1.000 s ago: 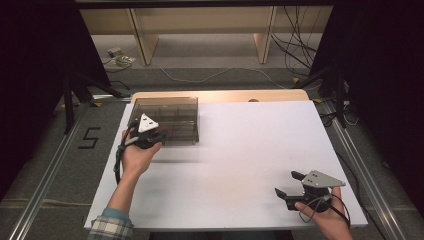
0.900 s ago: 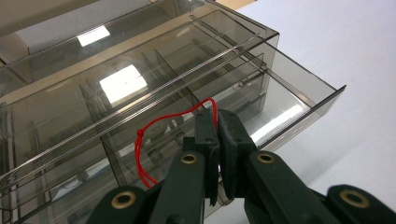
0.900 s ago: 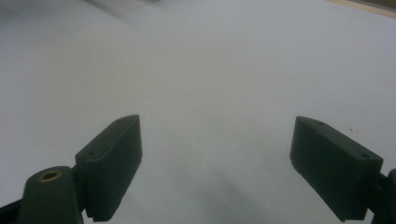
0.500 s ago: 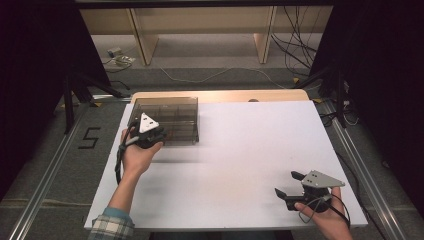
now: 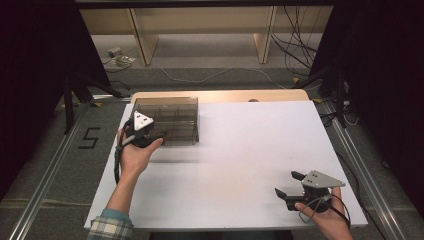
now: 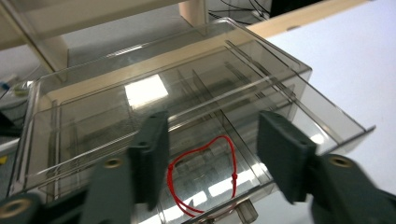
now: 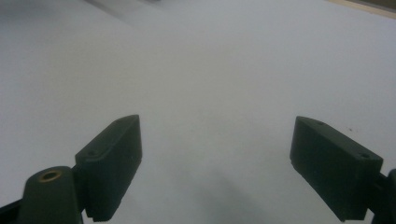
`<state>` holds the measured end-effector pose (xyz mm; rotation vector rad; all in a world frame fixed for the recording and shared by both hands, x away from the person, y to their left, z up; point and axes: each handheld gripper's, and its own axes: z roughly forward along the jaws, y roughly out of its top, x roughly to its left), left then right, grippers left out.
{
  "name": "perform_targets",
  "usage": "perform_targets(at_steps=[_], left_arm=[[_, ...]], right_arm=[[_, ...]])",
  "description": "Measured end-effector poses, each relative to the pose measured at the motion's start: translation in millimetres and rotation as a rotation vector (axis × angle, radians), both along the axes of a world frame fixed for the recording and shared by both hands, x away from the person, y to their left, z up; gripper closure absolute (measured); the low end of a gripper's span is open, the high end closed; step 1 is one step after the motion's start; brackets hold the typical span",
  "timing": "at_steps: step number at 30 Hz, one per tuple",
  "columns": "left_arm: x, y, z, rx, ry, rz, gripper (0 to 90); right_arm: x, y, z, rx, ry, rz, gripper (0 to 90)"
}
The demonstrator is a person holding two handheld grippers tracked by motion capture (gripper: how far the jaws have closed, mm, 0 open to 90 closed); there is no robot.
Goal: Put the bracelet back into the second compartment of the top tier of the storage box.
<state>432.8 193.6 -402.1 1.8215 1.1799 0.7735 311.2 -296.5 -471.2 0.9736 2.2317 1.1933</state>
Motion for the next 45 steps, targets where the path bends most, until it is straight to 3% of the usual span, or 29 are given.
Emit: perform_targets(at_steps=[5, 11, 19, 33, 45], left_arm=[[-0.7, 1.1, 2.8, -0.029, -0.004, 0.029, 28.5], [-3.2, -0.9, 4.0, -0.046, -0.002, 0.014, 25.4], [-13.6, -5.1, 10.8, -0.081, -0.012, -0.046, 22.5], [-32.3, -16.4, 17.9, -0.079, -0.006, -0.144, 20.6], [-54.9, -36.1, 7.8, -0.071, 0.007, -0.251, 20.5]], right_arm=[[0.0, 0.0, 0.1, 0.000, 0.000, 0.001, 17.6], [-0.4, 0.1, 0.2, 0.001, 0.003, -0.002, 17.6], [-0.1, 0.1, 0.1, 0.001, -0.001, 0.001, 17.5], [0.0, 0.6, 0.1, 0.003, 0.004, -0.002, 17.5], [0.5, -0.1, -0.1, 0.005, -0.003, 0.004, 17.5]])
